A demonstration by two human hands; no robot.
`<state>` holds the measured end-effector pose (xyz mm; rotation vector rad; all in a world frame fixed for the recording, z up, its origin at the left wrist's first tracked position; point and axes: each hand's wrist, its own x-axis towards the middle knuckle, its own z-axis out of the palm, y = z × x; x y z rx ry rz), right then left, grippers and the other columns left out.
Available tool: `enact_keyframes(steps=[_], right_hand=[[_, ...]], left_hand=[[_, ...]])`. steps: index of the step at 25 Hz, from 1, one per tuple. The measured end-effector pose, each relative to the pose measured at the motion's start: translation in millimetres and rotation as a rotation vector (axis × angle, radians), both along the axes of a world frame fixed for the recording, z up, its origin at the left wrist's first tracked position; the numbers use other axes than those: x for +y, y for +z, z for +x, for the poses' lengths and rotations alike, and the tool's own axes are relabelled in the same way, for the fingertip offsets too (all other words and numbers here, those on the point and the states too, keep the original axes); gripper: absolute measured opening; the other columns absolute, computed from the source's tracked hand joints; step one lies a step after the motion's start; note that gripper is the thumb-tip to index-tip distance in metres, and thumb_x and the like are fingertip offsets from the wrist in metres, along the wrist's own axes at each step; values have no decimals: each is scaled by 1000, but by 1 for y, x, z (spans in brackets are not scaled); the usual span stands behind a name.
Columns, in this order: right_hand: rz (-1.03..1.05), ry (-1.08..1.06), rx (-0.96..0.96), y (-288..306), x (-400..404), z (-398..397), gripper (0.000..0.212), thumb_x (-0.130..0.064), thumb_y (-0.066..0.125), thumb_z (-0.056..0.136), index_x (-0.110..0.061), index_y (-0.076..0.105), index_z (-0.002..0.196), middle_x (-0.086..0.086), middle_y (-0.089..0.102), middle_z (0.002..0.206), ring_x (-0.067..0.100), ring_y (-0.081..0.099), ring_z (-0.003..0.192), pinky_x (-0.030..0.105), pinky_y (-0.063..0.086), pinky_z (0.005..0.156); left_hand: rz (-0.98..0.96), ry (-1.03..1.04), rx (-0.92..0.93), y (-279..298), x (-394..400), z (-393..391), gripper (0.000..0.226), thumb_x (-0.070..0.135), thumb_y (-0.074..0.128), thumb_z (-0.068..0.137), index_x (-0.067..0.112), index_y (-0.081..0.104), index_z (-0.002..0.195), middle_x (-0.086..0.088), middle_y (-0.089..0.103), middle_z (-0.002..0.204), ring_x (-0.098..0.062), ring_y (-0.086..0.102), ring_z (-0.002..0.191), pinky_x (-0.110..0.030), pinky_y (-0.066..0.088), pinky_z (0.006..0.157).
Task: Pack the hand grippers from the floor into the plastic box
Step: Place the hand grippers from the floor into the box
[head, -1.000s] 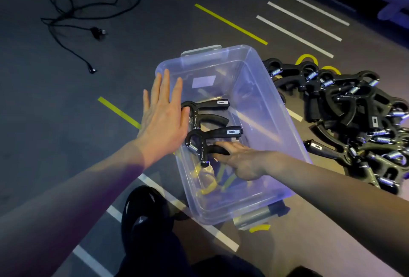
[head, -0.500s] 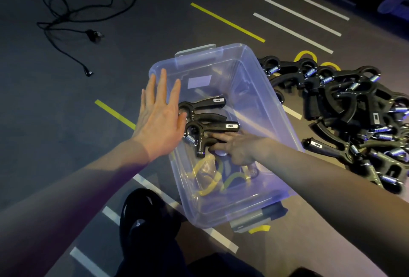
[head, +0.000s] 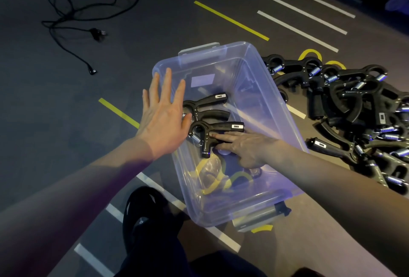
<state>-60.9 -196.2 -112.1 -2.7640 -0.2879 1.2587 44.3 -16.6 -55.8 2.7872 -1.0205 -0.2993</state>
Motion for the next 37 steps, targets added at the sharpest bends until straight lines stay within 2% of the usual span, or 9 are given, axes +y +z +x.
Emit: enact_keyframes(steps=[6,9,15,20,23,24,26,29,37], right_hand=[[44,-81,25,-6,4,12,73,-4,38,85,-31,15,149,-20,-15,156,11,-6,146,51,7,117],[93,-154,3,-8,4,13,69,-10,40,88,-30,16,149,-20,-14,156,14,-5,146,51,11,116],[90,-72,48,-4,9,2,68,-13,43,87,-34,20,148,-17,-11,157,11,-3,146,47,7,116],[139,-89,24,0,8,5,60,-11,43,87,-28,32,143,-14,4,158,10,11,145,38,21,115],[212,-162,-202,1,7,5,46,-19,51,87,-23,44,133,-6,32,148,20,33,134,34,34,103],[216,-167,-280,0,8,4,47,-27,51,89,-23,41,135,-3,33,146,22,33,132,36,35,102],[122,-161,-261,-4,10,1,67,-49,42,93,-24,15,149,-1,8,157,24,12,142,45,22,113],[-47,-132,-21,-10,13,3,84,-67,26,90,-25,-20,147,-8,-31,153,21,-23,143,52,1,117],[-97,-143,31,-24,19,0,89,-71,25,87,-25,-25,145,-11,-38,149,24,-31,139,60,-1,114]], left_hand=[[6,5,-8,-1,-1,0,67,34,40,95,15,4,148,-12,-15,155,-34,-18,140,-51,0,112],[15,6,-14,-1,-1,0,67,35,41,95,15,5,148,-11,-15,155,-33,-18,140,-51,-1,112],[25,9,-10,0,-2,-1,66,35,39,95,16,5,148,-11,-16,155,-33,-19,140,-51,-2,112],[44,11,-24,1,-3,-2,66,36,39,95,17,4,148,-11,-16,155,-33,-18,140,-51,-2,112],[68,8,-40,1,-3,-1,68,38,38,95,17,2,148,-11,-18,154,-33,-19,139,-52,-6,111],[78,6,-45,2,-3,-1,69,40,37,95,17,1,148,-11,-19,154,-33,-20,139,-53,-7,110],[95,-4,-58,2,-4,0,71,44,36,94,16,-1,148,-12,-22,153,-32,-22,139,-53,-8,110],[109,-10,-61,2,-4,1,75,54,31,92,16,-3,148,-12,-23,153,-31,-23,139,-54,-8,109],[108,-24,-66,0,-4,2,77,58,28,90,17,-1,148,-10,-22,153,-31,-23,139,-54,-8,109]])
